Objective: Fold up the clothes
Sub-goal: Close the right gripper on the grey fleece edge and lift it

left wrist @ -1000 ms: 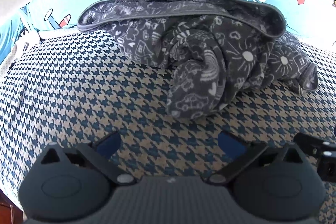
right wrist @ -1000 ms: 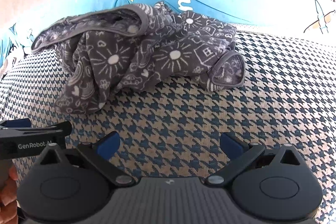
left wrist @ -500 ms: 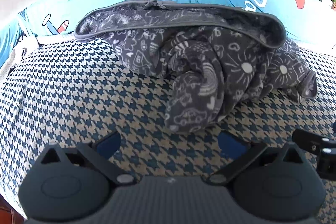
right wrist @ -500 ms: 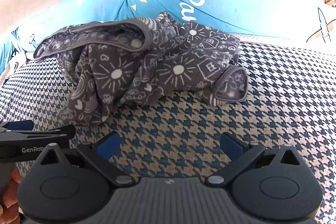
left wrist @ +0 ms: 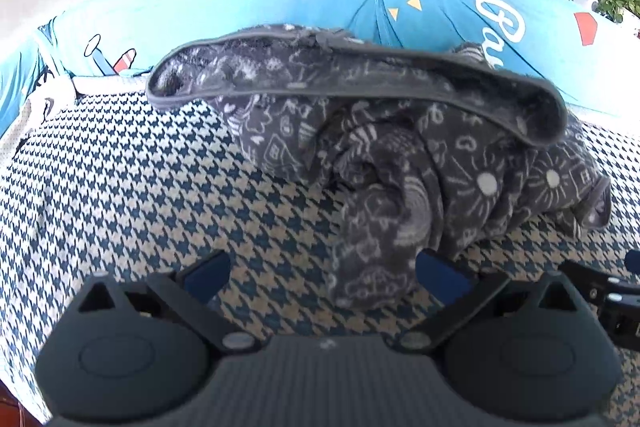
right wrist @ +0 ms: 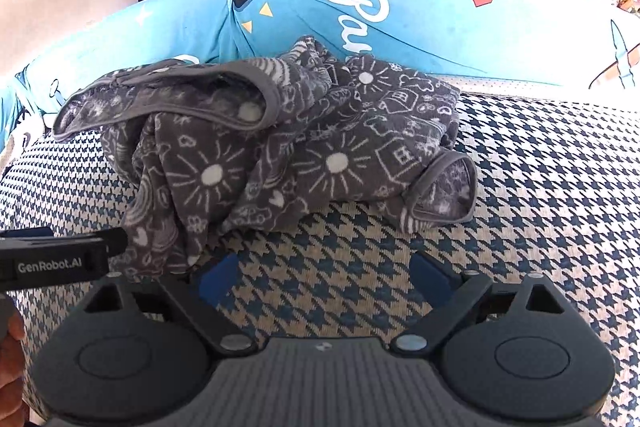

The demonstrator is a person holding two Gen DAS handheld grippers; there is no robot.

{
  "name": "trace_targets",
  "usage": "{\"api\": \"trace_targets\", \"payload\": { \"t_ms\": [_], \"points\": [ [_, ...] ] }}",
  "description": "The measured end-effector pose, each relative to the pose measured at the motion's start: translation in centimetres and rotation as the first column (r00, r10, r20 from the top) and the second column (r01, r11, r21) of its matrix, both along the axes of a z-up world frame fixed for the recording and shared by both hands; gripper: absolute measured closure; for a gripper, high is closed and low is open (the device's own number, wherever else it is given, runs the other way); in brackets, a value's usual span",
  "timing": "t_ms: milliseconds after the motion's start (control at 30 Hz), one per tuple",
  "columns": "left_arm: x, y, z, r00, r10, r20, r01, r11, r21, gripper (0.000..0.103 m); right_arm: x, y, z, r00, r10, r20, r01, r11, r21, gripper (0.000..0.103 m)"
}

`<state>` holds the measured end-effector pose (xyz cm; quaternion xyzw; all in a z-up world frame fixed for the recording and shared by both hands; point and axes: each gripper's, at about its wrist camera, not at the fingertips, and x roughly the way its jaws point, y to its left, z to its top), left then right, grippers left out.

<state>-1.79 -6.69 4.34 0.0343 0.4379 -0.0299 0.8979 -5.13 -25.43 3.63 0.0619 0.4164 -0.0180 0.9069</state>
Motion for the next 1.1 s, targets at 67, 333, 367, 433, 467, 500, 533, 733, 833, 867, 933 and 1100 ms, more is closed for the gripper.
{"api": "trace_targets", "payload": {
  "t_ms": [67,333,367,433,467,500,533,733,833,867,933,1100],
  "points": [
    [0.5,0.0,0.2,1.000,0.003,0.008,-0.003,1.000,0.005,0.000,0.5,-0.1,-0.1,1.000,-0.003,0.000,0.003,1.000,0.010,0.012],
    [2.1,0.6,0.9,1.000,0.023,0.016,-0.023,1.000,-0.016,0.000,3.1,-0.6,0.3,0.999,-0.023,0.026,0.022,0.999,0.045,0.013],
    [2.4,0.6,0.9,1.000,0.027,0.015,-0.026,1.000,-0.011,0.000,3.5,-0.7,0.3,0.999,-0.029,0.025,0.028,0.999,0.045,0.013],
    [2.9,0.7,1.0,0.999,0.037,0.011,-0.037,0.999,-0.007,0.000,4.2,-1.1,0.2,0.999,-0.039,0.023,0.037,0.998,0.056,0.013],
    [3.2,0.8,1.0,0.999,0.043,0.009,-0.043,0.999,-0.005,0.000,4.5,-1.3,0.2,0.999,-0.040,0.022,0.039,0.997,0.067,0.013],
    [3.5,0.9,1.0,0.999,0.047,0.008,-0.047,0.999,-0.005,0.000,4.8,-1.4,0.3,0.999,-0.042,0.023,0.040,0.996,0.077,0.013],
    [3.7,1.1,1.1,0.999,0.050,0.008,-0.050,0.999,-0.010,0.000,5.0,-1.6,0.3,0.999,-0.042,0.029,0.039,0.996,0.084,0.015],
    [4.7,1.5,1.5,0.997,0.055,0.048,-0.054,0.999,-0.003,0.006,5.9,-2.2,0.8,0.999,-0.029,0.044,0.025,0.995,0.100,0.051],
    [4.8,1.6,1.6,0.997,0.055,0.060,-0.055,0.998,0.006,0.015,5.9,-2.8,1.1,0.998,-0.035,0.047,0.030,0.993,0.115,0.057],
    [4.8,1.7,1.5,0.997,0.054,0.058,-0.054,0.999,0.003,0.016,5.9,-3.0,1.2,0.998,-0.038,0.050,0.032,0.992,0.119,0.058],
    [4.9,1.8,1.4,0.997,0.054,0.057,-0.054,0.999,0.005,0.017,5.9,-3.3,1.6,0.997,-0.039,0.065,0.030,0.991,0.131,0.058],
    [5.1,2.5,1.5,0.995,0.081,0.060,-0.082,0.997,0.013,0.000,5.9,-3.6,2.6,0.989,-0.054,0.139,0.031,0.986,0.161,0.044]
  ]
}}
